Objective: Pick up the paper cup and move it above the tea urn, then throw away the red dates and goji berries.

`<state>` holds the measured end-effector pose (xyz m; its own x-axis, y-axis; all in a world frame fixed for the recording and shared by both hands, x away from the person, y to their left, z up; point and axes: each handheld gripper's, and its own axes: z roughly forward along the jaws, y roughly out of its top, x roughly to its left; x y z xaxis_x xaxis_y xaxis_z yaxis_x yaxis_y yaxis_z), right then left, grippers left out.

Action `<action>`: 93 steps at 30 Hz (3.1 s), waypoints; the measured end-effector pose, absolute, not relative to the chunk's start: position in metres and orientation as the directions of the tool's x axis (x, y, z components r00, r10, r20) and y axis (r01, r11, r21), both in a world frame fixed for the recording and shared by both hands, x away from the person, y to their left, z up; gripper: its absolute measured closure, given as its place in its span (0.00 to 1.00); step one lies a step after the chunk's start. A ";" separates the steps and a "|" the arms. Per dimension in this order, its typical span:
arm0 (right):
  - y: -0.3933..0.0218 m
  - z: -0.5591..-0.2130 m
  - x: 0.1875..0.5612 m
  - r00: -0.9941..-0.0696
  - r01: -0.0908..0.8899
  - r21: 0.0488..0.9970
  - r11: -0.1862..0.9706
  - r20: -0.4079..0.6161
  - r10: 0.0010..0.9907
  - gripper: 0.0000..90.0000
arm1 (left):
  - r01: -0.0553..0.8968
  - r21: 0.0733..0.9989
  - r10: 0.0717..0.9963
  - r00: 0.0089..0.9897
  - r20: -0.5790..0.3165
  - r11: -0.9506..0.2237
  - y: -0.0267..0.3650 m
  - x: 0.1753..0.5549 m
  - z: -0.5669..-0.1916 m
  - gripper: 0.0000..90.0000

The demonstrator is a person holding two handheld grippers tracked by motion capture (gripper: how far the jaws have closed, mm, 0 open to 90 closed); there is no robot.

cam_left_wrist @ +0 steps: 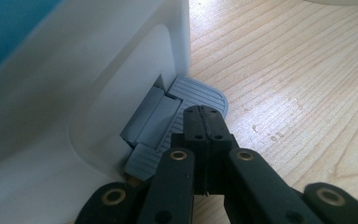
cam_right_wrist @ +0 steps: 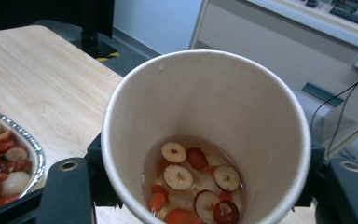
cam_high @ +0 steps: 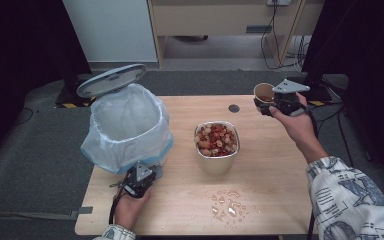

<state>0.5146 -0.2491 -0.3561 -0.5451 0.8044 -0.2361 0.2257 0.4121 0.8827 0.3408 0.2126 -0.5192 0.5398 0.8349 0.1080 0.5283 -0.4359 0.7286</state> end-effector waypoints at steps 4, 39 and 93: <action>-0.247 -0.350 0.517 -0.538 0.217 0.882 0.417 -0.249 0.806 0.36 | 0.528 0.729 0.834 0.540 0.108 -0.436 0.213 0.341 -0.519 1.00; -0.214 -0.299 0.512 -0.580 0.051 0.819 0.572 -0.442 0.684 0.37 | 0.524 0.731 0.833 0.542 0.109 -0.436 0.212 0.341 -0.519 1.00; -0.178 -0.278 0.504 -0.606 -0.109 0.702 0.704 -0.608 0.513 0.36 | 0.526 0.733 0.834 0.543 0.102 -0.432 0.213 0.341 -0.519 1.00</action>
<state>0.5044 -0.1779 -0.2784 -0.6057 0.5129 -0.6084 -0.1090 0.7039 0.7019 0.3409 0.2133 -0.5195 0.5426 0.8337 0.1022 0.5260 -0.4322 0.7325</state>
